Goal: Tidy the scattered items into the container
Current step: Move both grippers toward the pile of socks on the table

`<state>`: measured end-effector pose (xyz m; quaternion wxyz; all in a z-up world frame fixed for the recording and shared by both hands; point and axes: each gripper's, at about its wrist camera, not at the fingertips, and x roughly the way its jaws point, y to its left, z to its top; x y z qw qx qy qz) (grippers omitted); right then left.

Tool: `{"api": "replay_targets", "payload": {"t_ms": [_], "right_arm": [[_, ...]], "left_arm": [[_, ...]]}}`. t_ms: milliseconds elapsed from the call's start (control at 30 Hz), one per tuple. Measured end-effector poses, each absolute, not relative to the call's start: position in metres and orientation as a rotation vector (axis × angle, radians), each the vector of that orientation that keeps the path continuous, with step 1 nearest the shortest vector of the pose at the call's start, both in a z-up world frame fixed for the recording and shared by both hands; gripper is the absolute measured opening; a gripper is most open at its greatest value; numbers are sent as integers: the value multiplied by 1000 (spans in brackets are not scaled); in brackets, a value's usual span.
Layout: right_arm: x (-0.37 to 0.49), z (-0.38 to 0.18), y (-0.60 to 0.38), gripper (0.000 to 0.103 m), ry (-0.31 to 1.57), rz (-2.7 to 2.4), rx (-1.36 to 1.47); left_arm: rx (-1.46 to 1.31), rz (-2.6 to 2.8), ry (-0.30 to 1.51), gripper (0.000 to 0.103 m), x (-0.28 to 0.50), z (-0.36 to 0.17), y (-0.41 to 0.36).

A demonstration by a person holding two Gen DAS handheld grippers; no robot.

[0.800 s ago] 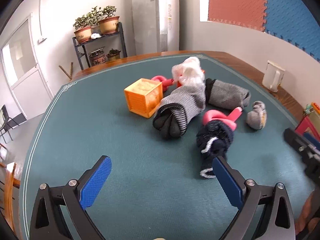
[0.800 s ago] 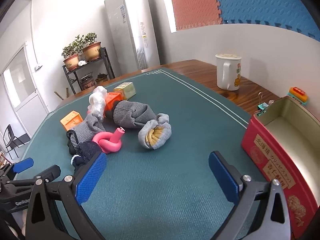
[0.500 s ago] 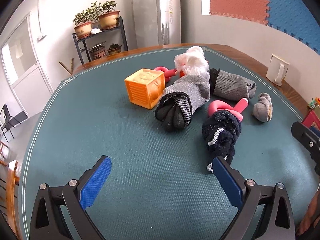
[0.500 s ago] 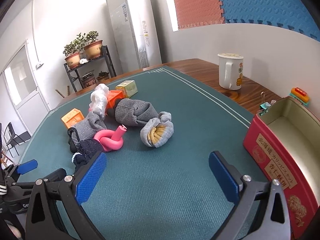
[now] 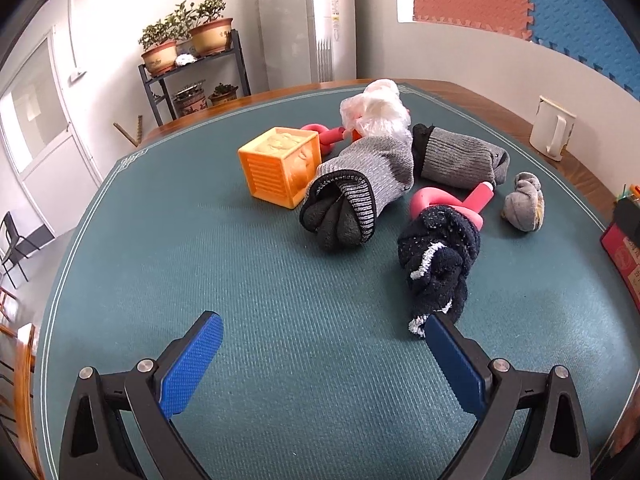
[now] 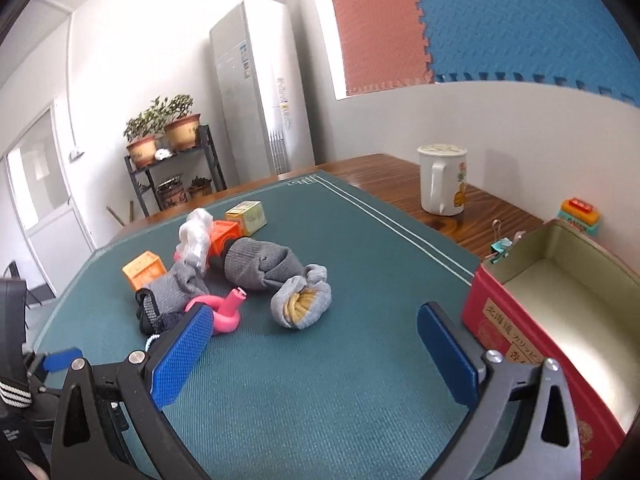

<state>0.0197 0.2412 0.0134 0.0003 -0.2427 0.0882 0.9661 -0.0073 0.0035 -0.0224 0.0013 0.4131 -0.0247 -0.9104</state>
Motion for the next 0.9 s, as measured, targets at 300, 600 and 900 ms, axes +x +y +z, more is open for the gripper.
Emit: {"api": "replay_targets", "payload": {"t_ms": [300, 600, 900], "right_arm": [[5, -1, 272, 102, 624, 3007, -872], [6, 1, 273, 102, 591, 2993, -823], [3, 1, 271, 102, 573, 2991, -833]], "left_arm": [[1310, -2890, -5, 102, -6, -12, 2], [1258, -2948, 45, 102, 5, 3, 2], [1274, -2941, 28, 102, 0, -6, 5]]}}
